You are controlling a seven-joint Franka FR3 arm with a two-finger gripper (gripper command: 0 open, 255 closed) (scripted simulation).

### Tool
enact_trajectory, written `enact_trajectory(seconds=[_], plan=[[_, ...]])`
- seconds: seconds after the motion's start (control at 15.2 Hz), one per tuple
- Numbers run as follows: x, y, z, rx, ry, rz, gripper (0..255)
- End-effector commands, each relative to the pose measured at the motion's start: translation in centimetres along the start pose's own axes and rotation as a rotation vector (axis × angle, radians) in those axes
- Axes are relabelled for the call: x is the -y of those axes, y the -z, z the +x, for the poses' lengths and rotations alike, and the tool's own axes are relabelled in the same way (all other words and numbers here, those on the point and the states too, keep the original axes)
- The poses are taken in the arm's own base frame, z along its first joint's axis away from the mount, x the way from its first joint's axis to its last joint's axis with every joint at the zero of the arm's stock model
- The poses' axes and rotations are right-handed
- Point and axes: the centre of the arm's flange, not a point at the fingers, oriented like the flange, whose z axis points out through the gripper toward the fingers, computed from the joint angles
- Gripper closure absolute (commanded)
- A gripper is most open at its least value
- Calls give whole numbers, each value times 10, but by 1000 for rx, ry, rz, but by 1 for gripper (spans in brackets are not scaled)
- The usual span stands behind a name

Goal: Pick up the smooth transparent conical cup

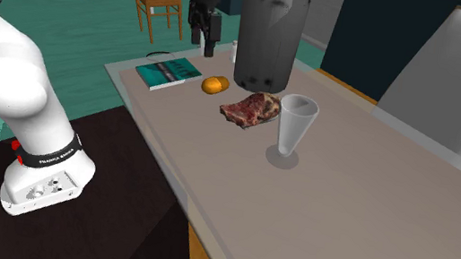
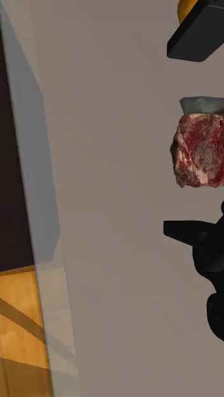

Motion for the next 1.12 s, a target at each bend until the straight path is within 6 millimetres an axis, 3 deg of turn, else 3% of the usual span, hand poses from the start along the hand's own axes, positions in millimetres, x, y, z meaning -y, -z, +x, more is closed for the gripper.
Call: enact_trajectory(seconds=[0.0, 1.06], plan=[[-5, -11, 22, -10, -17, -11, 0], [-71, -81, 196, -77, -150, -91, 0]])
